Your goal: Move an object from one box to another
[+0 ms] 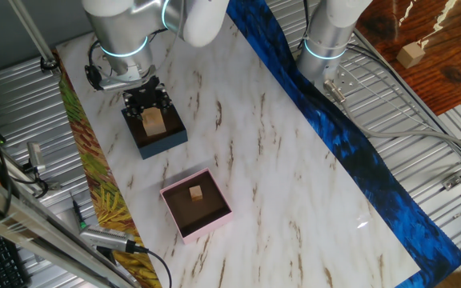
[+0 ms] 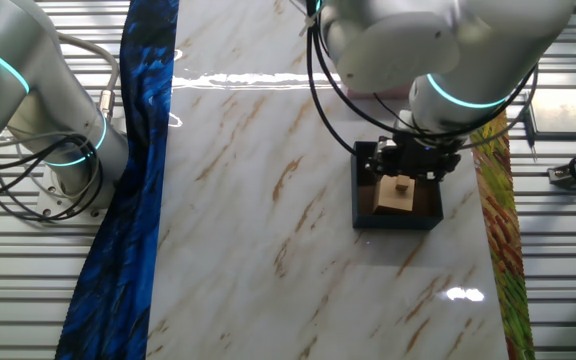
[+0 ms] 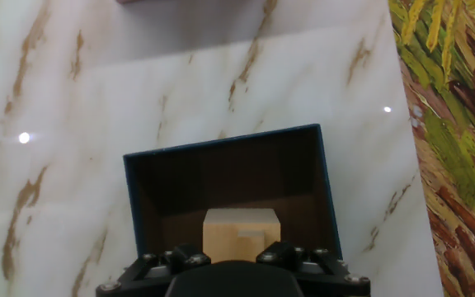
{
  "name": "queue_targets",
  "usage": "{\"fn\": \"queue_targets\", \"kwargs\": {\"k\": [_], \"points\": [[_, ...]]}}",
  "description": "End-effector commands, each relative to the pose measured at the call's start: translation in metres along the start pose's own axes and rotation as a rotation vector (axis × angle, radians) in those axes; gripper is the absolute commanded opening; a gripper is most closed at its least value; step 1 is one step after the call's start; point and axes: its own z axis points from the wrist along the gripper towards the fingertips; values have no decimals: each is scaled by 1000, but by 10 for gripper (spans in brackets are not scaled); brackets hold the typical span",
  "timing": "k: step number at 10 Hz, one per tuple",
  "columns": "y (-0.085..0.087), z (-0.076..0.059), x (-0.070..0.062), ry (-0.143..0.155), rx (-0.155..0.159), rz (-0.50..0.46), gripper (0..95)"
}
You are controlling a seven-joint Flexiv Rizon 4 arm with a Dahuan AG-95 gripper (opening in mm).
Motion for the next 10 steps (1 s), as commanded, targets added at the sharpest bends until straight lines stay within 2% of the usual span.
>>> {"fn": "queue_targets", "kwargs": {"k": [1, 5, 6, 8, 10], "points": [[0, 2, 0, 1, 2, 1, 380], [-1, 5, -1, 4, 7, 1, 380], [-1, 5, -1, 3, 8, -1, 0], [-1, 4, -1, 1, 8, 1, 0], [0, -6, -1, 5, 5, 4, 0]]}}
